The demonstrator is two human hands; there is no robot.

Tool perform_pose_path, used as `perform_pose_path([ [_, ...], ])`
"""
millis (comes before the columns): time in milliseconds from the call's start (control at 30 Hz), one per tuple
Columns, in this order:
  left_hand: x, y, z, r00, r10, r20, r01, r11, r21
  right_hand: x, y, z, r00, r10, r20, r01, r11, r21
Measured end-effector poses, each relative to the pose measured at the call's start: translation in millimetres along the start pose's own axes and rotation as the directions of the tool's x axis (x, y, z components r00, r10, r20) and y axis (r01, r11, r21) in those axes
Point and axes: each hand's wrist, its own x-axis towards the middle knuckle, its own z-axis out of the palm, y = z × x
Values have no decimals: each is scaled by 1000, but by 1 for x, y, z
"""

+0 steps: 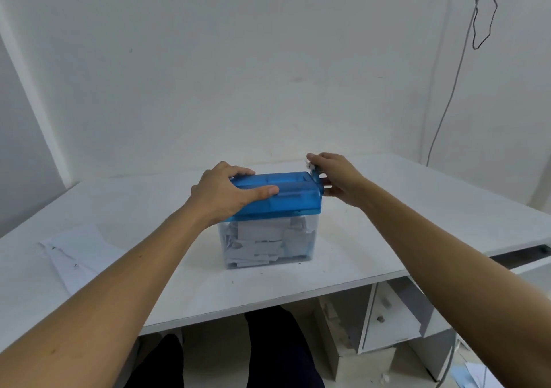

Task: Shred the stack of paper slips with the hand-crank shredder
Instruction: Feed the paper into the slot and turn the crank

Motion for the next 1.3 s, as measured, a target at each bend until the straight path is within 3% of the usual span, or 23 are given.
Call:
perform_pose_path([
  [100,-1,2,0,1000,5,8,-5,1000,-7,6,3,-2,999,45,-3,-45,999,29],
  [167,-2,1,-1,1000,4,17,-4,1000,-19,5,3,-5,989,124,75,-114,986,-122],
  [300,-3,-1,0,1000,-12,-11,12,1000,8,-7,45,-3,819,457,346,-396,888,-235],
  [400,-4,2,2,1000,-14,-27,15,999,32,-17,62,-6,771,505,387,-427,862,-274],
  [600,-6,3,-2,999,-34,-11,34,998,49,-18,41,-4,907,341,245,-150,809,-569],
  [700,-6,3,-1,999,-39,-2,39,998,48,-8,38,-2,957,241,164,-144,881,-451],
  [833,-4,4,-3,998,-53,25,52,998,29,8,23,2,968,213,135,-176,954,-242],
  [1067,-2,4,-15,988,-21,150,32,997,-71,12,-14,7,983,145,116,-114,964,-241],
  [1200,-1,9,-17,984,-29,175,38,998,-49,12,-38,11,994,103,29,-93,966,-242],
  [1300,-1,13,-19,981,-36,189,38,999,-7,7,-56,23,1000,-6,25,13,963,-269],
])
